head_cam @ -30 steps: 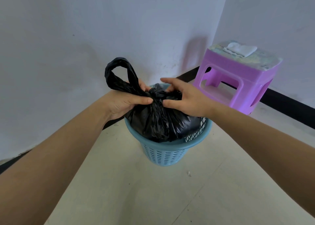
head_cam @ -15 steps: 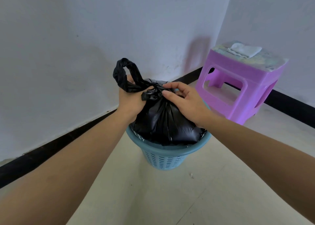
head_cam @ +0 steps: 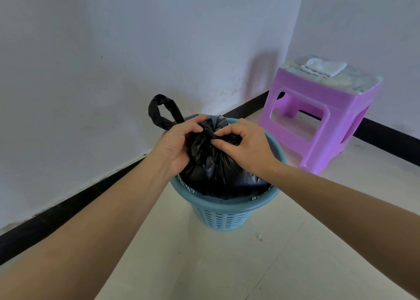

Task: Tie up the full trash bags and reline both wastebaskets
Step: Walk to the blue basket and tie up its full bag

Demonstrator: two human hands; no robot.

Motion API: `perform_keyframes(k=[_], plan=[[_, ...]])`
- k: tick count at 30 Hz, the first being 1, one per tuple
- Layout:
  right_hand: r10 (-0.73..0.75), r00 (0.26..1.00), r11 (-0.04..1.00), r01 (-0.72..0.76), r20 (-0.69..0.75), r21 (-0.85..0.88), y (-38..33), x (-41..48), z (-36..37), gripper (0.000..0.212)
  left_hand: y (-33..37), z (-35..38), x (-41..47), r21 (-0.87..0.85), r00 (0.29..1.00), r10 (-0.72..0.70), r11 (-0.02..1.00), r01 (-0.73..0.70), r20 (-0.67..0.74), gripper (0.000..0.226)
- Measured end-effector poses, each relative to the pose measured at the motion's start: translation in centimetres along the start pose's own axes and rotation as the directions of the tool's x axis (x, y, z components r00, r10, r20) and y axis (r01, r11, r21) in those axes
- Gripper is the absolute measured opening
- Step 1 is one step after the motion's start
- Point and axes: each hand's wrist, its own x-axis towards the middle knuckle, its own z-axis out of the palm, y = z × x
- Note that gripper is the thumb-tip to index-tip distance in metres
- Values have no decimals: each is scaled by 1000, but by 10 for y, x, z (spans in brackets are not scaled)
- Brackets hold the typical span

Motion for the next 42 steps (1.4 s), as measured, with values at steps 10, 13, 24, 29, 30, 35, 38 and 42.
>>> perform_keyframes(k=[10,13,24,29,30,35,38,42], plan=[[-16,984,998,26,179,-53,10,-20,-1,14,-4,-15,5,219,958,242,954,-206,-156,23],[122,962,982,-152,245,111,8,-21,-1,9,-4,-21,4,215,960,241,954,-207,-146,21],[154,968,988,-157,200,2,6,-10,8,10,-9,-21,7,199,953,263,952,-231,-149,12],[23,998,999,-20,66,-48,-1,-5,2,4,-3,-13,9,77,968,206,977,-196,-143,23],[-23,999,997,26,46,-79,-4,-5,1,3,-1,-10,9,81,971,201,978,-191,-131,25],[-317,941,922,334,117,-196,-12,6,-15,7,5,1,9,61,964,180,983,-171,-196,27],[-454,829,708,558,325,-434,4,14,-24,8,2,5,10,215,947,216,962,-166,-236,29],[-353,811,500,585,467,-638,30,0,-33,17,-8,-4,15,408,898,278,904,-125,-341,31]])
